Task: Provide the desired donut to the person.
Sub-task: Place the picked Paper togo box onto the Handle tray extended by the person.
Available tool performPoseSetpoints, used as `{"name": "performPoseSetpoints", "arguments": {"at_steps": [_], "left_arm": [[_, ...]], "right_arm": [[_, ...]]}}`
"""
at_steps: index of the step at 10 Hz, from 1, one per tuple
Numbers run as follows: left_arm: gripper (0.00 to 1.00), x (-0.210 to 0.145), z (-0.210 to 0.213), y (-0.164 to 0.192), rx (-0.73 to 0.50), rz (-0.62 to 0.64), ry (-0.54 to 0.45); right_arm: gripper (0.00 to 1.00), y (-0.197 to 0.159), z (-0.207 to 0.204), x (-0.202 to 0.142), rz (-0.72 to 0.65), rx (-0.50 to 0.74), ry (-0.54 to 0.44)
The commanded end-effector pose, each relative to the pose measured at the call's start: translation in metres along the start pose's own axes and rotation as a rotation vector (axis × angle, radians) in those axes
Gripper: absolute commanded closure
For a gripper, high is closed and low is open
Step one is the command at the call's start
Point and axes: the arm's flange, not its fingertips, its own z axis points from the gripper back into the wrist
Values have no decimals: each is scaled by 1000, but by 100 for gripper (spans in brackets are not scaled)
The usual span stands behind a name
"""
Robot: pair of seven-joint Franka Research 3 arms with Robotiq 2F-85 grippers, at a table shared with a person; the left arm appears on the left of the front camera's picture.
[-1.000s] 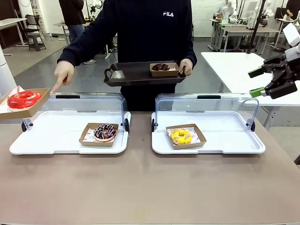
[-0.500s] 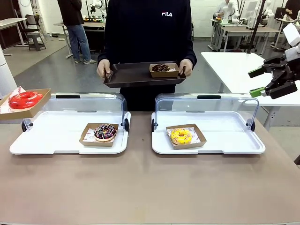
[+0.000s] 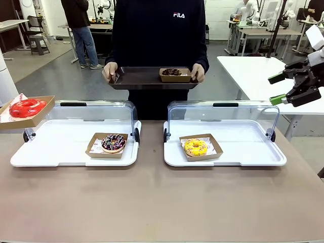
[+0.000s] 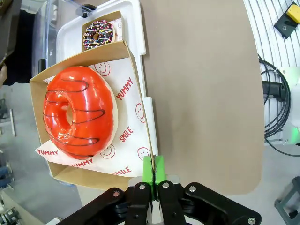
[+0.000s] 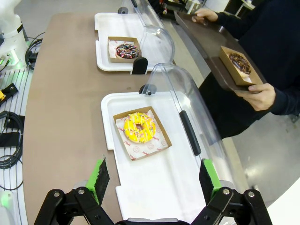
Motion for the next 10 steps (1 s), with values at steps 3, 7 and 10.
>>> {"name": "performPoseSetpoints", "arguments": {"at_steps": [3, 7, 10], "left_arm": [[100, 1, 0, 3, 12, 18, 8], [100, 1, 0, 3, 12, 18, 8], [100, 1, 0, 3, 12, 18, 8]], "right_arm": [[0, 0, -1, 0, 11, 0, -15], [0, 0, -1, 0, 11, 0, -15], [0, 0, -1, 0, 11, 0, -15]]}}
